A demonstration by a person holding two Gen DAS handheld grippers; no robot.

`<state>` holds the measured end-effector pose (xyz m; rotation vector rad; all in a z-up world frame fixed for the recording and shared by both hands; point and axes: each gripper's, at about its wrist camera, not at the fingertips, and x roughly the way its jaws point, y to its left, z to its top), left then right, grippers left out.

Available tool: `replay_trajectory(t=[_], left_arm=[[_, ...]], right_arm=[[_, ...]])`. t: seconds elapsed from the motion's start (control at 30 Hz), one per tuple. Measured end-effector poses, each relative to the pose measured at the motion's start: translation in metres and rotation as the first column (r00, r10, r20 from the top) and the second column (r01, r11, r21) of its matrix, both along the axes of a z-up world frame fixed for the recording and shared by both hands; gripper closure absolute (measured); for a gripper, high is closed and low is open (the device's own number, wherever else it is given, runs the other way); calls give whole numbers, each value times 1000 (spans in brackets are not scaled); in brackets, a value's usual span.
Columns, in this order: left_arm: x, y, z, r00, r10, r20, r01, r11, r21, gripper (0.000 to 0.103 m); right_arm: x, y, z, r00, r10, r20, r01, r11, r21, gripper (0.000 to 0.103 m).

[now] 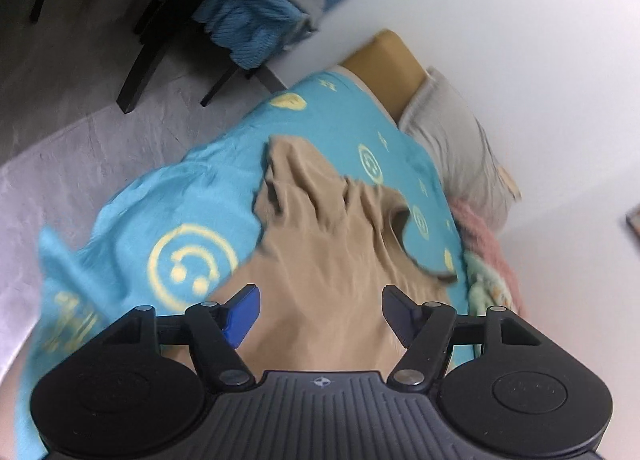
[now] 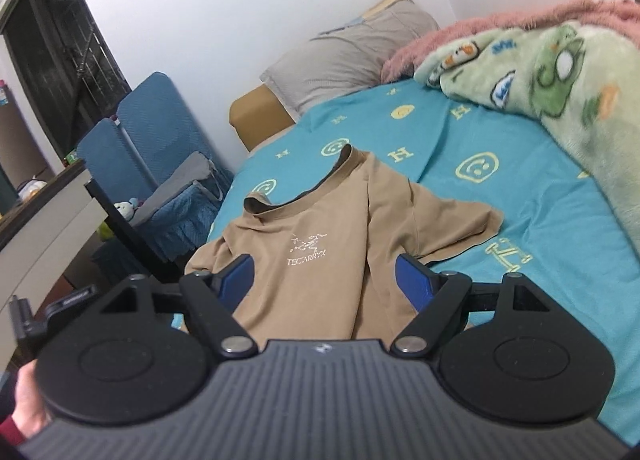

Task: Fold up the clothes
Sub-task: 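Lay the T-shirt flat on the bed and open both tools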

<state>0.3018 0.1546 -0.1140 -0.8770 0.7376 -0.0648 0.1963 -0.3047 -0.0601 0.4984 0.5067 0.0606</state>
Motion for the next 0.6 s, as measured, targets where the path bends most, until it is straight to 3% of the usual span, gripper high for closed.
replay_trajectory(t=[0.23, 0.47, 0.53, 0.57, 0.6], left_arm=[[75, 13, -38, 990, 128, -55, -127, 992, 26, 44], [111, 17, -54, 994, 103, -33, -102, 993, 52, 59], [121, 17, -58, 995, 95, -27, -93, 994, 59, 70], [125, 18, -60, 997, 66, -26, -65, 996, 55, 84], [128, 17, -59, 999, 35, -30, -33, 998, 58, 91]], right_arm=[[39, -8, -25, 999, -21, -41, 22, 1000, 11, 24], [71, -16, -55, 993, -15, -114, 20, 999, 47, 23], [76, -16, -62, 991, -9, -134, 17, 998, 61, 24], [79, -16, -65, 990, -5, -142, 15, 998, 66, 24], [81, -17, -67, 989, -4, -149, 14, 998, 68, 23]])
